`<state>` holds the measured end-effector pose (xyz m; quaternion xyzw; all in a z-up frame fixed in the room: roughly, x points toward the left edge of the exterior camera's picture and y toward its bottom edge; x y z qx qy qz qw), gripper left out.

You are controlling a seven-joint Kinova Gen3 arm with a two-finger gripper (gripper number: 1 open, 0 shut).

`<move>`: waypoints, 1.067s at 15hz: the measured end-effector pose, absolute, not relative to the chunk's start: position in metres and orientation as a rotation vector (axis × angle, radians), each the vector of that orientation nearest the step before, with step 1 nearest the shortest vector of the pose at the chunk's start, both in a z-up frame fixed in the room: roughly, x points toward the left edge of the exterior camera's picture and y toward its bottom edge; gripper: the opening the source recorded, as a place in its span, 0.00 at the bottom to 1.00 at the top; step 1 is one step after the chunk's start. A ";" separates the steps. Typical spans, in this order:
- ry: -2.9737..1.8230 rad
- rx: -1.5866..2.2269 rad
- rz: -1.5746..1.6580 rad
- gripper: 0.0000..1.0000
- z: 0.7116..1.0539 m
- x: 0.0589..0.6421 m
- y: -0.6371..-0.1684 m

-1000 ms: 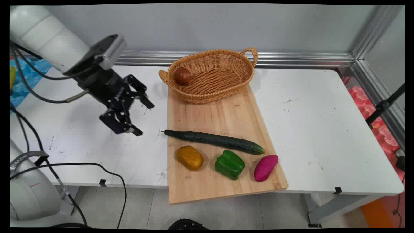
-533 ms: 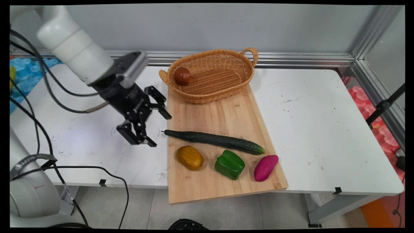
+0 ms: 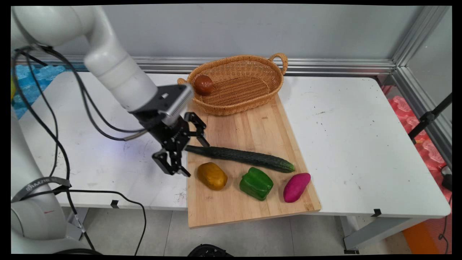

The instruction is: Pick up the potato from the cutting board

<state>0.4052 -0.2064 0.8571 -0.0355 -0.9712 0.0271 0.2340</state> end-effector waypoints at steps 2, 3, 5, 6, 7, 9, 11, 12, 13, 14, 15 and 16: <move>-2.679 -0.120 0.071 1.00 0.849 0.396 -0.210; -2.687 -0.135 0.067 1.00 0.843 0.390 -0.212; -2.701 -0.163 0.057 1.00 0.832 0.380 -0.216; -2.704 -0.172 0.054 1.00 0.829 0.377 -0.217; -2.711 -0.184 0.048 1.00 0.825 0.373 -0.218; -2.722 -0.202 0.039 1.00 0.817 0.367 -0.221; -2.735 -0.215 0.030 1.00 0.810 0.361 -0.224; -2.741 -0.219 0.026 1.00 0.806 0.358 -0.225; -2.745 -0.221 0.023 1.00 0.804 0.356 -0.226; -2.751 -0.224 0.020 1.00 0.801 0.354 -0.228; -2.756 -0.229 0.015 1.00 0.798 0.351 -0.229; -2.761 -0.233 0.011 1.00 0.795 0.348 -0.231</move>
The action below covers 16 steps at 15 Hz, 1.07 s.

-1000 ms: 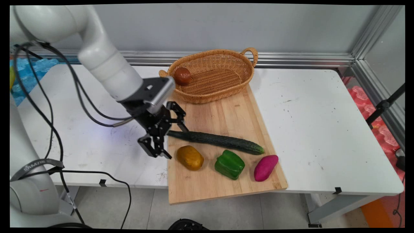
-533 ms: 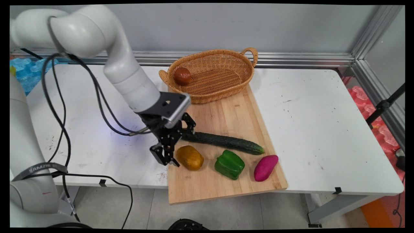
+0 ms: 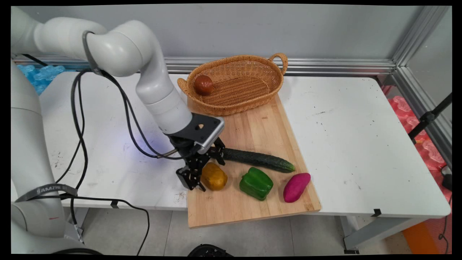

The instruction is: Pick up the potato from the cutting board, then place the picked object in the vegetable basket

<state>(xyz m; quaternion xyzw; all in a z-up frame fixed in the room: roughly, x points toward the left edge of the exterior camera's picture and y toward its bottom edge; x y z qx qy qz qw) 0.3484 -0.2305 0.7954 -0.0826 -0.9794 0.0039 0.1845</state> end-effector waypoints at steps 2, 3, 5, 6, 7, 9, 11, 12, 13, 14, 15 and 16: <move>-2.767 -0.245 -0.001 0.00 0.792 0.344 -0.233; -2.770 -0.252 -0.004 0.00 0.792 0.343 -0.234; -2.774 -0.268 -0.013 0.00 0.793 0.341 -0.236; -2.777 -0.272 -0.020 0.00 0.796 0.341 -0.236; -2.780 -0.274 -0.028 0.00 0.799 0.342 -0.236; -2.787 -0.274 -0.042 0.00 0.808 0.344 -0.236; -2.794 -0.265 -0.058 0.00 0.822 0.347 -0.235; -2.797 -0.253 -0.063 0.00 0.832 0.349 -0.235; -2.799 -0.234 -0.063 0.00 0.842 0.351 -0.236; -2.800 -0.208 -0.057 0.00 0.852 0.353 -0.238; -2.799 -0.159 -0.044 0.00 0.864 0.357 -0.242; -2.796 -0.100 -0.026 0.00 0.876 0.361 -0.246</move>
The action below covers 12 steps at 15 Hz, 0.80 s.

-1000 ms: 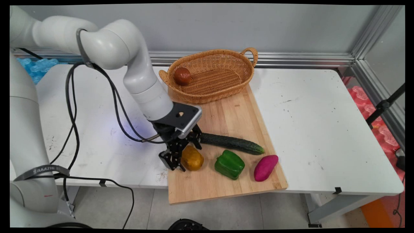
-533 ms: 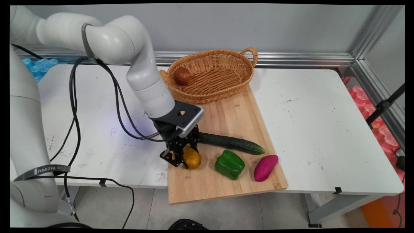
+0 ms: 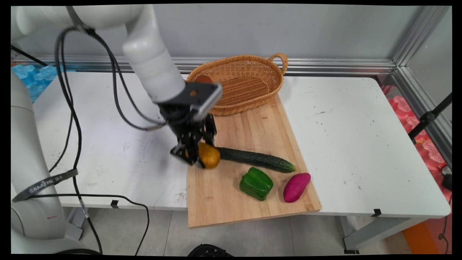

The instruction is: Place the picked object in the vegetable basket

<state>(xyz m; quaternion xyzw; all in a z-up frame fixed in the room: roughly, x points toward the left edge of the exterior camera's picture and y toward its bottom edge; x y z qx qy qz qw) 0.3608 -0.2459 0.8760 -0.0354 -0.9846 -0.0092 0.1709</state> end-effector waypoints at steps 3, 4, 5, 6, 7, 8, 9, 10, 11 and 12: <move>-2.785 0.054 0.024 0.00 0.900 0.372 -0.258; -2.781 0.093 0.038 0.00 0.905 0.375 -0.262; -2.775 0.150 0.056 0.00 0.912 0.379 -0.266; -2.766 0.216 0.079 0.00 0.918 0.385 -0.272; -2.755 0.282 0.104 0.00 0.924 0.390 -0.279; -2.744 0.338 0.124 0.00 0.929 0.394 -0.284; -2.736 0.375 0.138 0.00 0.932 0.397 -0.288; -2.722 0.430 0.160 0.00 0.936 0.401 -0.294; -2.712 0.466 0.175 0.00 0.938 0.404 -0.299; -2.696 0.521 0.198 0.00 0.942 0.408 -0.305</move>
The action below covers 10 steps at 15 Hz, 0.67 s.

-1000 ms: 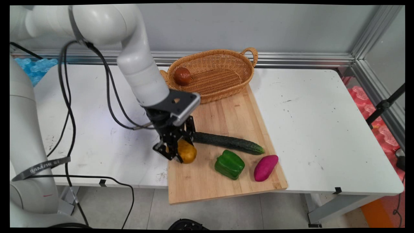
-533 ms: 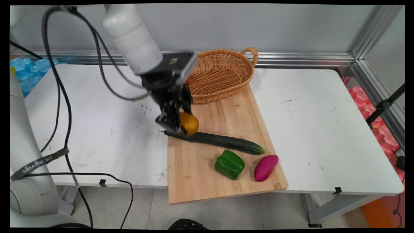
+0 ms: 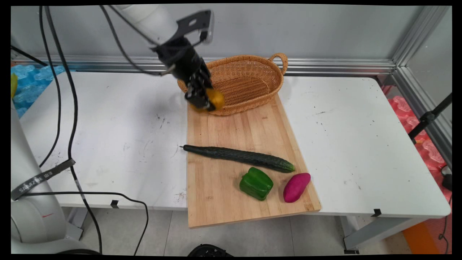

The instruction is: Place the picked object in the vegetable basket

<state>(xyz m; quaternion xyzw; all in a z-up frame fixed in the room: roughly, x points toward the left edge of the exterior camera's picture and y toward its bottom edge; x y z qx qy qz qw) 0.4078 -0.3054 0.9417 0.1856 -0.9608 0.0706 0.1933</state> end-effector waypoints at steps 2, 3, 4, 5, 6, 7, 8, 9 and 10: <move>-2.651 0.643 0.255 0.00 0.948 0.417 -0.323; -2.629 0.695 0.281 0.00 0.949 0.421 -0.332; -2.601 0.752 0.317 0.00 0.951 0.425 -0.344; -2.571 0.804 0.350 0.00 0.951 0.428 -0.356; -2.546 0.845 0.374 0.00 0.950 0.429 -0.367; -2.514 0.890 0.403 0.00 0.948 0.431 -0.379; -2.485 0.929 0.428 0.00 0.944 0.431 -0.391; -2.461 0.960 0.446 0.00 0.940 0.431 -0.401; -2.436 0.990 0.465 0.00 0.935 0.430 -0.413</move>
